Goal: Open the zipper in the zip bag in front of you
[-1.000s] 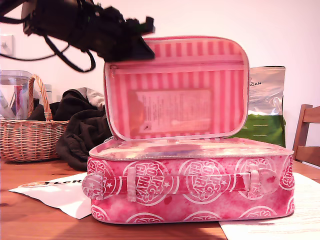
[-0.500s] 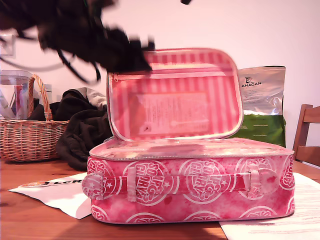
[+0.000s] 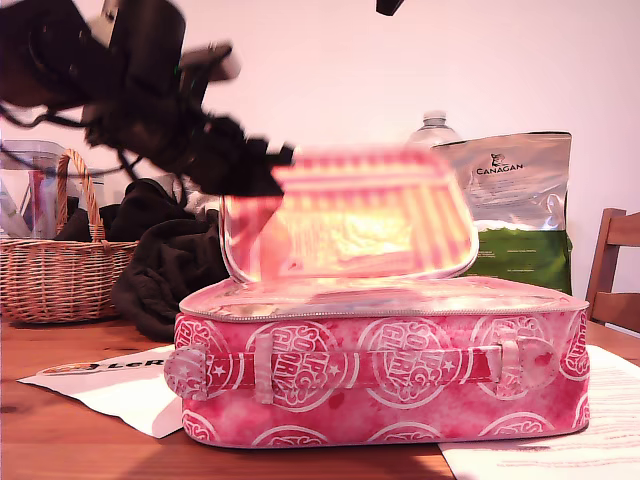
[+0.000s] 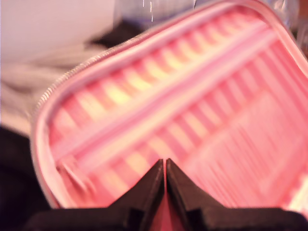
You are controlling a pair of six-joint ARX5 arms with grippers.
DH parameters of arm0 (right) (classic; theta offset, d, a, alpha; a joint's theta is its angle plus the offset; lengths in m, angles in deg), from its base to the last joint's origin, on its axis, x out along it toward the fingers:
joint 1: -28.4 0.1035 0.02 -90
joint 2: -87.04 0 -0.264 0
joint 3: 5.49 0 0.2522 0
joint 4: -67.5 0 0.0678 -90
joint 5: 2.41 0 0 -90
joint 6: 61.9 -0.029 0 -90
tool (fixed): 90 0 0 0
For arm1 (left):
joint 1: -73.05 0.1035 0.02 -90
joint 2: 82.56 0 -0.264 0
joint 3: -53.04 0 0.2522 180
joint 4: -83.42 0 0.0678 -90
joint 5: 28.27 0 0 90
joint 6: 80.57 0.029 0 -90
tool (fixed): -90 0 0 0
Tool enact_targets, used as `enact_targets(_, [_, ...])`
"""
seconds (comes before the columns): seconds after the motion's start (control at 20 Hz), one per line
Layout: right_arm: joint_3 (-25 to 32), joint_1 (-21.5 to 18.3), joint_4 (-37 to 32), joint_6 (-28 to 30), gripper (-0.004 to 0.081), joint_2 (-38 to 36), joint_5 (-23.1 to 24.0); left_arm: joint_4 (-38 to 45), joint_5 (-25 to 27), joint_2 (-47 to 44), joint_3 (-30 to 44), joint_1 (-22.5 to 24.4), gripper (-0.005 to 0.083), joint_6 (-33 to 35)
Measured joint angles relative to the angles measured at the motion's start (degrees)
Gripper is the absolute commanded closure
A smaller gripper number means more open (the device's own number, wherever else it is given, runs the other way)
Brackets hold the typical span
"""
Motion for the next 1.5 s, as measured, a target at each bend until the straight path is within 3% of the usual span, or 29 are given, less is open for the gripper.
enact_targets(0.2, [0.0,0.0,-1.2,-0.1,0.078,0.0,0.0,-1.2,-0.9,0.3,0.0,-0.1,0.0795,0.0])
enact_targets(0.35, [0.0,-0.8,-4.2,-4.2,0.0781,0.0,-0.5,-0.6,-3.0,0.2,0.0,-0.2,0.0795,0.0])
enact_targets(0.55, [0.0,-3.8,-11.8,-14.6,0.0781,0.0,-1.8,-5.7,-8.7,-5.7,0.0,-0.4,0.0795,0.0])
enact_targets(0.8, [1.3,-10.5,-25.5,-20.1,0.0781,0.0,-2.3,-15.0,-13.7,-17.3,-0.3,-0.5,0.0795,0.0])
enact_targets(1.0, [8.3,-16.7,-37.5,-20.6,0.0781,-0.2,-4.8,-22.0,-14.1,-19.4,-0.3,-0.1,0.0795,-1.0])
enact_targets(1.25, [20.6,-25.0,-52.7,-22.0,0.0781,-0.5,-13.7,-26.4,-14.1,-21.8,-0.2,0.3,0.0795,-1.4])
enact_targets(1.5, [36.1,-30.3,-60.0,-22.2,0.0781,-8.0,-18.4,-28.4,-13.4,-23.4,3.0,0.3,0.0795,-2.6])
